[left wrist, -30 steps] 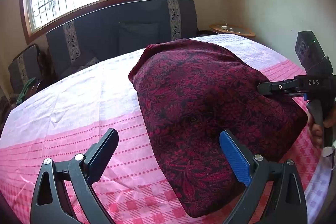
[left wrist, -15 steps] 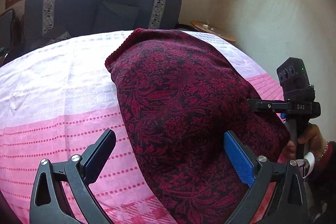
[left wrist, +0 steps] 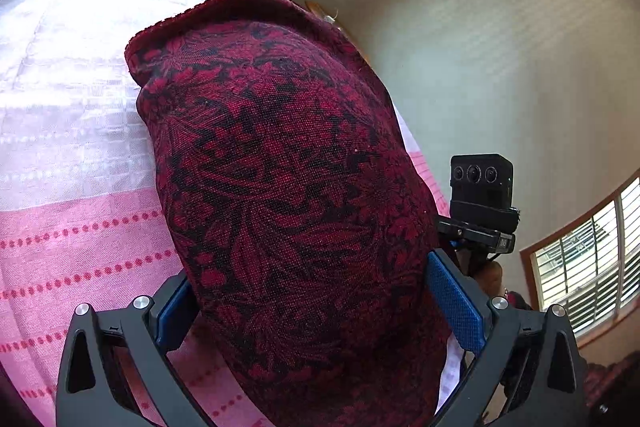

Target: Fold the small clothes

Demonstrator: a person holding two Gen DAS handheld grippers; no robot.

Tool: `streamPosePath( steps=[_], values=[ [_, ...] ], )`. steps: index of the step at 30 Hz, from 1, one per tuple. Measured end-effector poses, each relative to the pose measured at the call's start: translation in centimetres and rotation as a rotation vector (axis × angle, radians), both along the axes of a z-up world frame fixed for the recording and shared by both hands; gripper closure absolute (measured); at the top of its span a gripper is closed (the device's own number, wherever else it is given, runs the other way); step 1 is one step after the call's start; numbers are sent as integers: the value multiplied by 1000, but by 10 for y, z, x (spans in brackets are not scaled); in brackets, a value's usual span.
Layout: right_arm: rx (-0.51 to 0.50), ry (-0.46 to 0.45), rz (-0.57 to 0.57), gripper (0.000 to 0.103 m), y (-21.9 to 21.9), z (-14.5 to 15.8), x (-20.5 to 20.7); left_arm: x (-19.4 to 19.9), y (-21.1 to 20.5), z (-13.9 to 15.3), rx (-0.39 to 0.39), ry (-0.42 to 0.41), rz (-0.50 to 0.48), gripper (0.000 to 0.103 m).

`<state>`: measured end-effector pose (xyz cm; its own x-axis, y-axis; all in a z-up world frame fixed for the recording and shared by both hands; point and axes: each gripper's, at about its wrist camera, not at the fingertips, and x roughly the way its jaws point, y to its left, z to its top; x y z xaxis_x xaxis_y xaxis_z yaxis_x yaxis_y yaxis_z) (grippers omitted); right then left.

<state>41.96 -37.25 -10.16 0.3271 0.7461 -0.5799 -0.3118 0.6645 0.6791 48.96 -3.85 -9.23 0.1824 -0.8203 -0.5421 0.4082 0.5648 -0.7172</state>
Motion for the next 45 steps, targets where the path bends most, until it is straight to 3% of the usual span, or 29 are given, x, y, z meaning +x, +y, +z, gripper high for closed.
streamPosePath(
  steps=[4, 6, 8, 9, 14, 17, 22, 31, 45],
  values=[
    [1, -2, 19, 19, 5, -2, 6, 0, 0, 1, 4, 16, -10, 1],
    [-3, -13, 16, 24, 7, -2, 6, -1, 0, 1, 5, 2, -2, 1],
    [5, -6, 8, 40, 8, -5, 5, -7, 0, 2, 14, -15, 29, 2],
    [13, -2, 2, 42, 6, -6, 3, -10, -2, 3, 15, -23, 52, 3],
    [50, 11, -38, 60, 2, -6, 1, -20, -7, 15, 45, -56, 132, 23],
    [40, -19, -63, 64, 3, 2, -6, -32, -9, 31, 105, -125, 149, 31],
    [62, -64, -71, 65, 18, 23, -22, -57, -3, 53, 140, -184, 182, 31],
    [99, -145, -34, 65, 54, 57, -66, -131, 23, 94, 269, -307, 267, 31],
    [126, -175, 28, 65, 109, 75, -132, -224, 72, 113, 365, -378, 328, 31]
  ],
)
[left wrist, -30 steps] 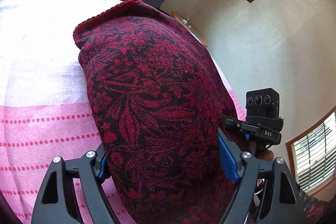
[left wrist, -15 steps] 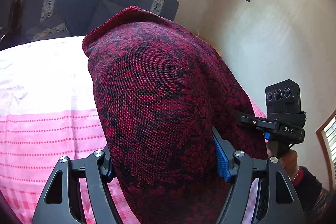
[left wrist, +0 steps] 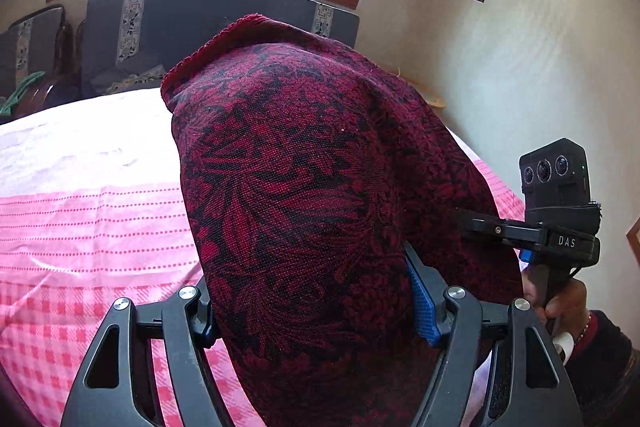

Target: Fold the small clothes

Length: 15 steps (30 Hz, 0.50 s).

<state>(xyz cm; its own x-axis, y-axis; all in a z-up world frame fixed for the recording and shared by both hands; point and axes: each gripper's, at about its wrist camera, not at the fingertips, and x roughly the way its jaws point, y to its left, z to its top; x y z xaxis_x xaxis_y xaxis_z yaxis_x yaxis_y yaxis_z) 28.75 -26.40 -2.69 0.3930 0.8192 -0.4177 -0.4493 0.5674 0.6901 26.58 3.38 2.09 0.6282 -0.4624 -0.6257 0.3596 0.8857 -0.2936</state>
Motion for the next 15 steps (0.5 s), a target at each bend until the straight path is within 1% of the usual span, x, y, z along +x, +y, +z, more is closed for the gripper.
streamPosePath(
  steps=[5, 10, 15],
  values=[
    [-14, 12, 14, 65, 15, -3, -12, -23, 12, -6, 13, 5, 24, 31],
    [-35, 19, 28, 65, 34, -5, -24, -36, 26, -19, 4, 23, 42, 31],
    [-42, 31, 32, 65, 42, -10, -29, -45, 33, -28, 9, 33, 46, 31]
  ],
)
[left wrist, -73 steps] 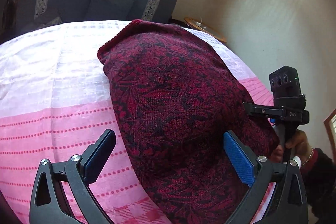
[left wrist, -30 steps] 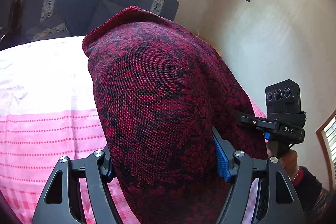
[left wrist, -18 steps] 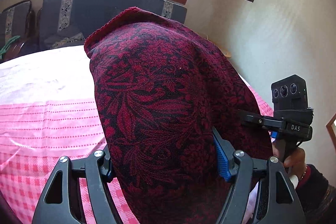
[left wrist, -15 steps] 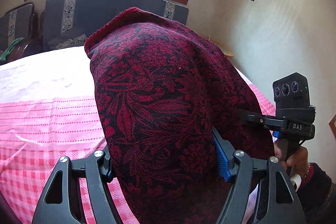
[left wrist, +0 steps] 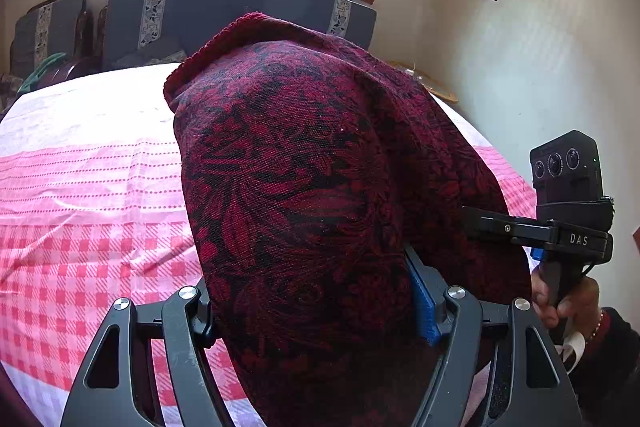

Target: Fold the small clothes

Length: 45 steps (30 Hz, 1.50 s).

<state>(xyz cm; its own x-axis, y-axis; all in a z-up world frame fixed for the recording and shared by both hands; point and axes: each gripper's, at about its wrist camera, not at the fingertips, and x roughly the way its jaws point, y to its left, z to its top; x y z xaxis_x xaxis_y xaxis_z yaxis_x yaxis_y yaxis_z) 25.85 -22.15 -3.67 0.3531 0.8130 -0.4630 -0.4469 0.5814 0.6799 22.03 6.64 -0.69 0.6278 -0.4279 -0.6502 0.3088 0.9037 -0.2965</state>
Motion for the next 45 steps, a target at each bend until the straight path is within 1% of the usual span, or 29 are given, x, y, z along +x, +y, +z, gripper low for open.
streamPosePath(
  steps=[4, 5, 13, 30, 38, 45],
  values=[
    [-8, 9, -2, 65, 4, -4, -6, -4, -1, -4, 3, 8, -1, 31],
    [-11, 11, -3, 65, 11, 2, -5, -4, 0, -6, 1, 11, -2, 31],
    [-23, 25, -16, 65, 13, -3, -11, -6, -3, -11, 8, 21, -8, 31],
    [-50, 34, -20, 65, 19, -2, -14, 5, -2, -20, -13, 50, -4, 30],
    [-50, 42, -20, 65, 22, -5, -16, 4, -2, -22, -13, 50, -3, 30],
    [-44, 55, -30, 65, 22, -13, -19, -1, -8, -25, 3, 33, 6, 28]
  ],
)
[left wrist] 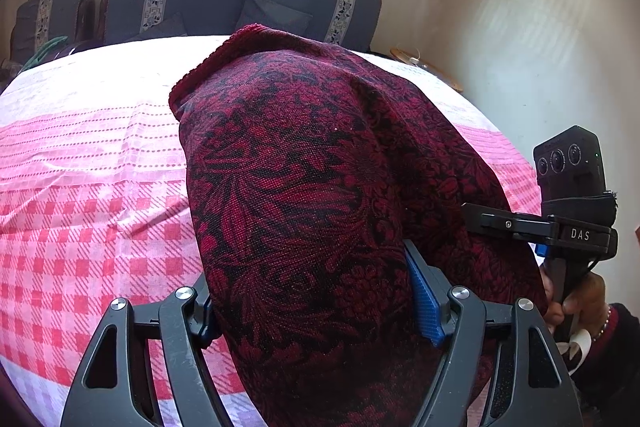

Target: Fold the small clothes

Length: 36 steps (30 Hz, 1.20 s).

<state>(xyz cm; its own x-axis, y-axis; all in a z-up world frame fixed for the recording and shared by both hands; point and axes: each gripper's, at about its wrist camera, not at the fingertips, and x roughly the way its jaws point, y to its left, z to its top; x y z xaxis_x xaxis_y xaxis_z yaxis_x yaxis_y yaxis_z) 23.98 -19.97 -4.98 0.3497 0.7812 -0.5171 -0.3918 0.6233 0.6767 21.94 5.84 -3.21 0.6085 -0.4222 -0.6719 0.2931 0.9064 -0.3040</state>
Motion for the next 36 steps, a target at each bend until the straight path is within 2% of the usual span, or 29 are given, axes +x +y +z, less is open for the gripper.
streamPosePath(
  steps=[10, 16, 18, 22, 24, 25, 26, 28, 31, 34, 36],
  values=[
    [-46, -18, -19, 64, 1, -7, -5, -10, -5, -9, 19, -29, 32, 22],
    [-109, -76, -46, 61, 11, -2, -18, -23, -12, -7, 96, -92, 90, 12],
    [-152, -126, -75, 59, 16, 4, -27, -29, -14, -3, 140, -130, 130, 8],
    [-243, -282, -158, 57, 25, 30, -58, -53, -26, 13, 326, -292, 258, 3],
    [-292, -351, -195, 55, 30, 41, -76, -64, -30, 24, 364, -355, 304, 3],
    [-308, -383, -207, 46, 33, 46, -84, -69, -31, 30, 358, -379, 316, 2],
    [-310, -421, -220, 34, 33, 52, -93, -75, -31, 36, 349, -402, 334, 1],
    [-313, -496, -264, 25, 34, 63, -112, -83, -31, 49, 339, -434, 370, 0],
    [-321, -571, -285, 21, 34, 79, -133, -98, -30, 70, 299, -492, 379, 0],
    [-315, -605, -285, 17, 35, 92, -144, -108, -34, 86, 307, -522, 393, 0],
    [-300, -613, -284, 16, 34, 98, -150, -114, -35, 95, 279, -534, 378, 0]
  ],
)
